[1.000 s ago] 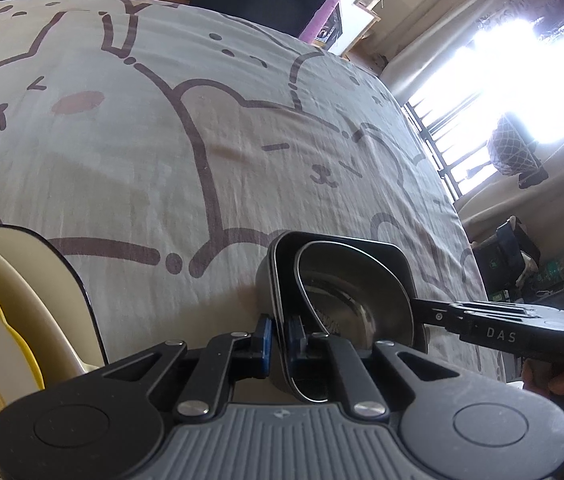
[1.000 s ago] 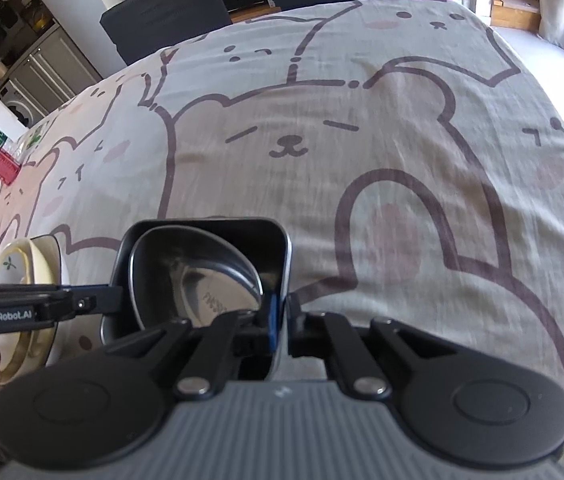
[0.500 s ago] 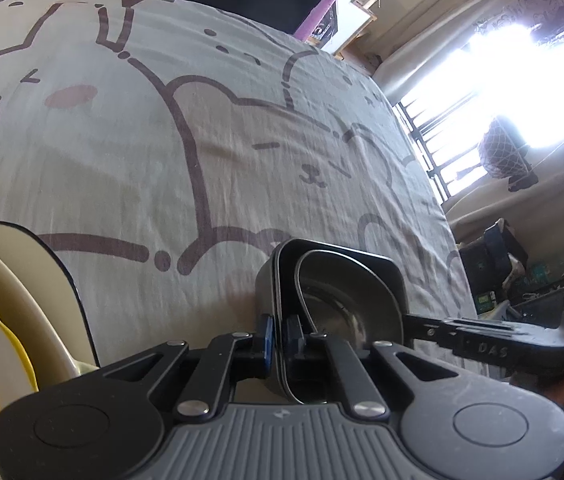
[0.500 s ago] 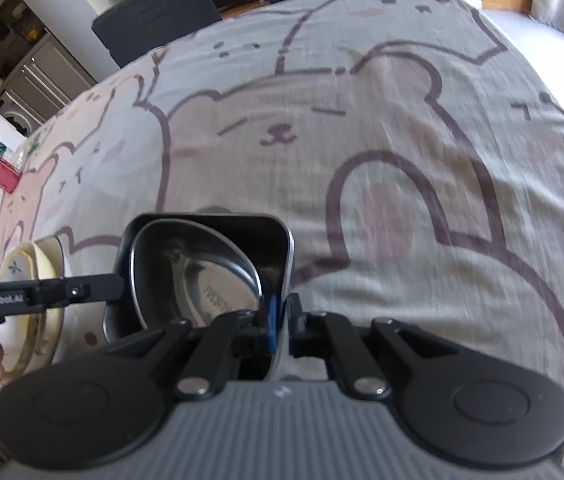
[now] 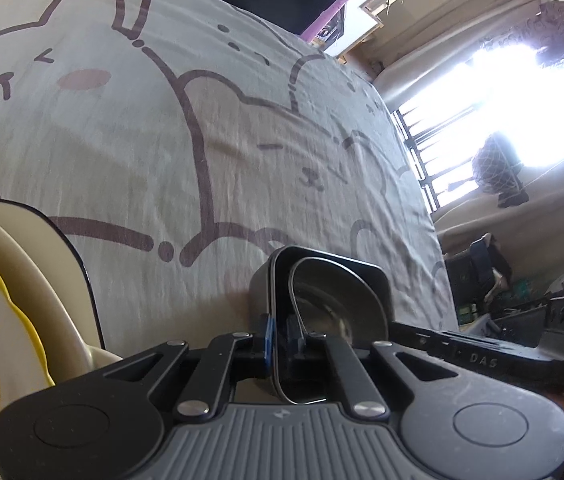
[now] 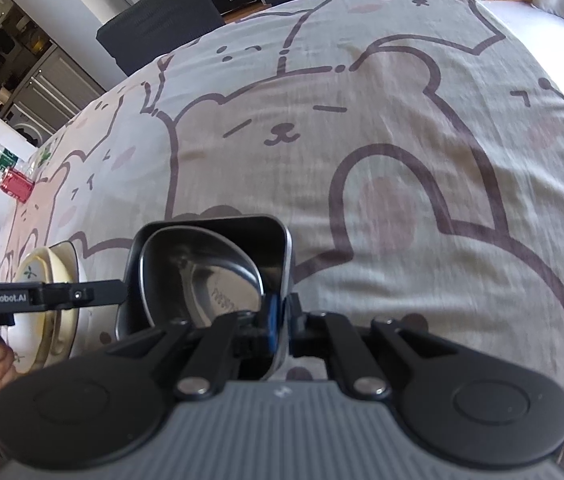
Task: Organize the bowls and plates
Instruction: 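Lift and carry the steel tray stack with both grippers toward the cream plate stack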
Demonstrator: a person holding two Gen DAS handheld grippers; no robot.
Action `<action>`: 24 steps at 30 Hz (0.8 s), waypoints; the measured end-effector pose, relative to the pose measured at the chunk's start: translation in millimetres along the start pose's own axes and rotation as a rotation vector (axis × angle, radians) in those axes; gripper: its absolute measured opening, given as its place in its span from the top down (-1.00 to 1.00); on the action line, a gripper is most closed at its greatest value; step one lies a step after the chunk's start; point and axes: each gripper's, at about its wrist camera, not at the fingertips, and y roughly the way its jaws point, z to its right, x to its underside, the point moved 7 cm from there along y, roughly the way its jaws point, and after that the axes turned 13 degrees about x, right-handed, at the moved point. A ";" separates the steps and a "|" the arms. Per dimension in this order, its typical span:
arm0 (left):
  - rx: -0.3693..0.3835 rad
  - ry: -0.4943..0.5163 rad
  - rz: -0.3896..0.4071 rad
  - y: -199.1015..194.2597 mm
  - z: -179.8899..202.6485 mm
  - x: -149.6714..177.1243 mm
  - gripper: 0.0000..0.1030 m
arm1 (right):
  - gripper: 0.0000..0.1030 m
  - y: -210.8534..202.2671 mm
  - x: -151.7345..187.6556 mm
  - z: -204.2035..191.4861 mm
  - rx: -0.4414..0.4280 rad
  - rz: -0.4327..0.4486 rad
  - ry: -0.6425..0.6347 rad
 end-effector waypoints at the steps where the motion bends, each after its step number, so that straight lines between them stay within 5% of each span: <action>1: 0.004 0.000 0.002 -0.9 0.3 -0.4 0.88 | 0.88 -0.7 0.0 0.3 0.000 0.002 0.002; 24: -0.049 0.050 -0.033 12.2 -1.7 3.6 0.88 | 0.88 1.4 3.2 -1.2 -0.001 -0.016 0.008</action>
